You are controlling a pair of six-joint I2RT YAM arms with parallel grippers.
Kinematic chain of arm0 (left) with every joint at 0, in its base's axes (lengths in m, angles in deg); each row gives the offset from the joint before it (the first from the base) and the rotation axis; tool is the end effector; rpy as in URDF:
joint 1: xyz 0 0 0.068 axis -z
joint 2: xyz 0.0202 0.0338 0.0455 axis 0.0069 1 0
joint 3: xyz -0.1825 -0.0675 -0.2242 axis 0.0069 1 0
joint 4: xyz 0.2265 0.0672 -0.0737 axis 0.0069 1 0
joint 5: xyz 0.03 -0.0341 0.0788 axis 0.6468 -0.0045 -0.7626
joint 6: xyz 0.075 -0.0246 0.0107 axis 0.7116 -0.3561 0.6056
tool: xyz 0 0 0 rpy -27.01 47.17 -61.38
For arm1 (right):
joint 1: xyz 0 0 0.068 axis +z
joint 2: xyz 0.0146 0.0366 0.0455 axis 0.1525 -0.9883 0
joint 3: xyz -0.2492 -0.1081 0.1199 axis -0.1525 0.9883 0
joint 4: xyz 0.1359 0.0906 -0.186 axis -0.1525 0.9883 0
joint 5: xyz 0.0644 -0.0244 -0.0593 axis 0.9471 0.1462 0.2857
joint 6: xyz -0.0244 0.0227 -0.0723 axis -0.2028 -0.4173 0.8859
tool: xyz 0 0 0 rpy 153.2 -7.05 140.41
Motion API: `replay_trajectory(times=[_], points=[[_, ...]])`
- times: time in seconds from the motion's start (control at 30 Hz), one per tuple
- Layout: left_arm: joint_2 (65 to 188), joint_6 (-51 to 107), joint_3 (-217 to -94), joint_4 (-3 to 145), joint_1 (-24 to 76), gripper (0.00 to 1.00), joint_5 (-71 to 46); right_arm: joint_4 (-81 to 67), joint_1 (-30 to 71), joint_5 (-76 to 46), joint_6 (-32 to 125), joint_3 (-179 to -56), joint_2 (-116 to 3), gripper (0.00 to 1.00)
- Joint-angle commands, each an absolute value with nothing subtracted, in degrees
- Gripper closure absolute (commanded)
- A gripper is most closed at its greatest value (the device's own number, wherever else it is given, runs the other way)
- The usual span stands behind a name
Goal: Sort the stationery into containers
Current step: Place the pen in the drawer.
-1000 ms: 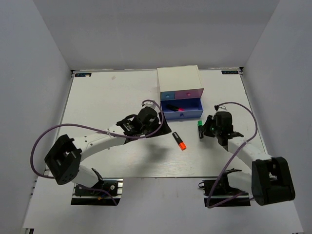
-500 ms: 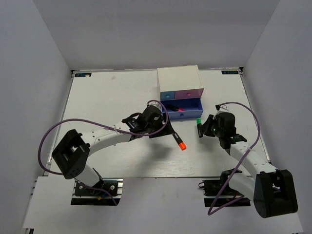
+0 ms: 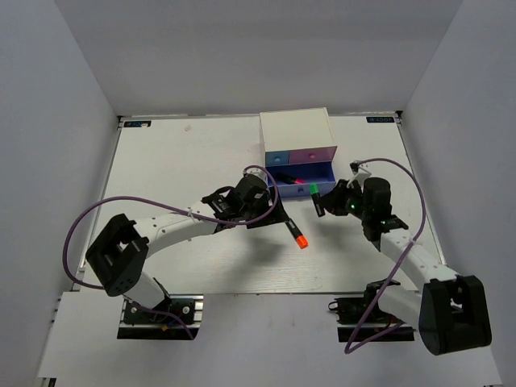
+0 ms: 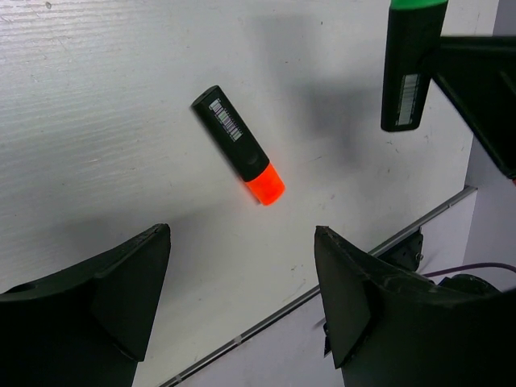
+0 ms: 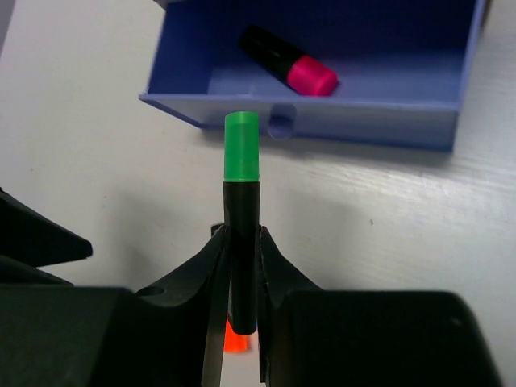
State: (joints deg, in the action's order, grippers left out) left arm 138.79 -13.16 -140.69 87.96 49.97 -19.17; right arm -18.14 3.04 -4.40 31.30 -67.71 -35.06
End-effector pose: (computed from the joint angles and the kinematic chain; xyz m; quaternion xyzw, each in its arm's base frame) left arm 0.2138 -0.2606 0.2338 -0.0133 0.9262 -0.3015 0.2258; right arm 0.2182 0.0673 0.2324 -0.0132 0.8262 0.2843 0.4862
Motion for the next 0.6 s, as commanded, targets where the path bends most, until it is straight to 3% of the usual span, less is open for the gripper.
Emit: replay_trajectory(times=[0.0, 0.33, 0.47, 0.57], points=[[136.28, -12.97, -140.74, 87.65, 50.14, 0.18, -18.63, -24.79, 3.44, 2.0, 34.8, -74.42, -38.65, 1.0], [134.0, -13.5, -138.98, 88.17, 50.14, 0.18, -19.68, -19.18, 3.27, 5.25, 62.66, -94.46, -52.98, 1.0], [133.99, -13.5, -138.45, 88.18, 50.14, 0.18, -19.68, -2.0, 3.35, 14.65, 87.37, -105.26, -59.65, 1.0], [133.99, -13.5, -137.92, 88.18, 50.14, 0.18, -19.68, 1.22, 3.35, 16.34, 98.74, -106.51, -61.25, 0.98]])
